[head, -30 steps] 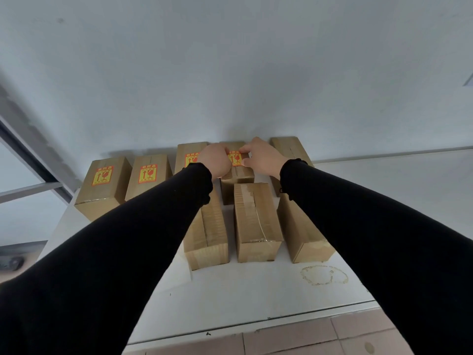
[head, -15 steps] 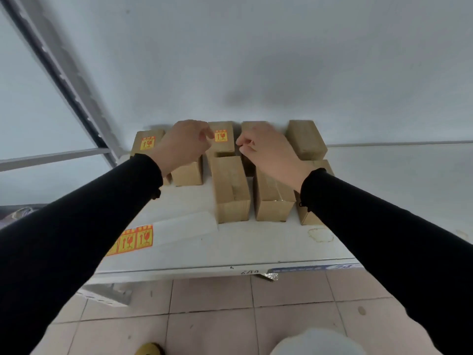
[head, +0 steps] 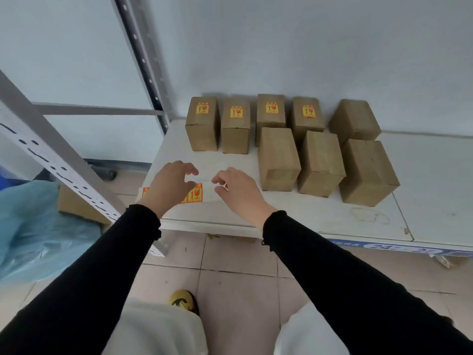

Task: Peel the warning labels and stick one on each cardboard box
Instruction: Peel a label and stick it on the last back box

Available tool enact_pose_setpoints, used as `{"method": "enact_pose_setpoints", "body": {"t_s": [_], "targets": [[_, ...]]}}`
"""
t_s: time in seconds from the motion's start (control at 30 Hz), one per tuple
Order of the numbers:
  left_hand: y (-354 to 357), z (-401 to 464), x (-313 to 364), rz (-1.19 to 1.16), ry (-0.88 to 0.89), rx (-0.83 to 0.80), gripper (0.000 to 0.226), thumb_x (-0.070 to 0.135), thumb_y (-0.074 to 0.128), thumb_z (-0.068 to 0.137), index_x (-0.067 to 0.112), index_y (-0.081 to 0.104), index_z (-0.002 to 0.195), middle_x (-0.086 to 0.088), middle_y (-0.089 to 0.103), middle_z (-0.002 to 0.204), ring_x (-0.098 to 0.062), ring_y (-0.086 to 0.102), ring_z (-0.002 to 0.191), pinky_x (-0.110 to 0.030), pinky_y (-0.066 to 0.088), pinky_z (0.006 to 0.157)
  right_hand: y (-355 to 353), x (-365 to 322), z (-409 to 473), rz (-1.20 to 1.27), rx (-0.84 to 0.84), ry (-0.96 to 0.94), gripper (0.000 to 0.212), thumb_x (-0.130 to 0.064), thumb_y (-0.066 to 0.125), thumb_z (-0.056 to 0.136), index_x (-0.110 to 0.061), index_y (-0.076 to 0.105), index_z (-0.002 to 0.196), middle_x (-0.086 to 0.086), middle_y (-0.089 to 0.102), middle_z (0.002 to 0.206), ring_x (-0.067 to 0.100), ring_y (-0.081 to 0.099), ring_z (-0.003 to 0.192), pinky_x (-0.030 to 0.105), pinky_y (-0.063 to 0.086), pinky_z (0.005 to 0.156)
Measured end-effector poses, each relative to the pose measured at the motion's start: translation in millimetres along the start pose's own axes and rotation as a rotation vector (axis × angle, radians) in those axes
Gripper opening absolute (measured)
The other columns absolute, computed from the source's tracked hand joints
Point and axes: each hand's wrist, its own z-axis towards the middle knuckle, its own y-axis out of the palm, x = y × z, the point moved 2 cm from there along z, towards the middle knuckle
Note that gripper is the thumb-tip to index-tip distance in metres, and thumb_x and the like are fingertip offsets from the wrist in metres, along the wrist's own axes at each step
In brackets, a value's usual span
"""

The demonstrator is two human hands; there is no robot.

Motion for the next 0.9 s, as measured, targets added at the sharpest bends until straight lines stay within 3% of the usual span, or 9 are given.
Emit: {"method": "enact_pose_setpoints", "body": {"t_s": [0.37,0.6,0.8,0.9], "targets": [[28.8,4.4,-44.0,-0.029,-0.134,-0.099,0.032,0.015,0.067,0.088,0.018,0.058,0.118,-0.001,0.047,0.106,-0.021,0.056,0.088,-0.030,0.042,0.068,54.6,-0.5,29.8,0.037,-0.017,0.092,0.022,-0.021,0.058,0.097,-0.015,0.061,0.118,0.001,0.061,0.110,0.018,0.057,0.099,0.027,0.045,0.081],[35.6,15.3,-47.4,-0.046,-0.191,-0.142,0.021,0.018,0.064,0.092,0.018,0.061,0.113,-0.004,0.049,0.107,-0.021,0.056,0.088,-0.029,0.044,0.070,66.5,2.4,32.6,0.007,0.005,0.094,0.024,-0.023,0.060,0.094,-0.017,0.060,0.118,0.000,0.059,0.112,0.016,0.055,0.100,0.030,0.050,0.084],[37.8,17.5,-47.8,-0.042,-0.192,-0.098,0.014,0.021,0.055,0.098,0.017,0.066,0.104,-0.003,0.057,0.100,-0.019,0.060,0.086,-0.026,0.044,0.072,68.7,-2.2,32.4,0.011,0.067,0.119,0.010,-0.025,0.057,0.097,-0.022,0.061,0.107,-0.006,0.059,0.101,0.012,0.055,0.091,0.027,0.049,0.071],[37.2,16.2,-46.9,-0.046,-0.204,-0.119,0.012,0.021,0.053,0.099,0.018,0.063,0.103,-0.001,0.063,0.098,-0.018,0.061,0.084,-0.023,0.044,0.062,67.9,-2.9,32.8,0.023,0.095,0.142,0.003,-0.025,0.058,0.096,-0.024,0.061,0.098,-0.008,0.058,0.095,0.011,0.055,0.085,0.022,0.039,0.061]]}}
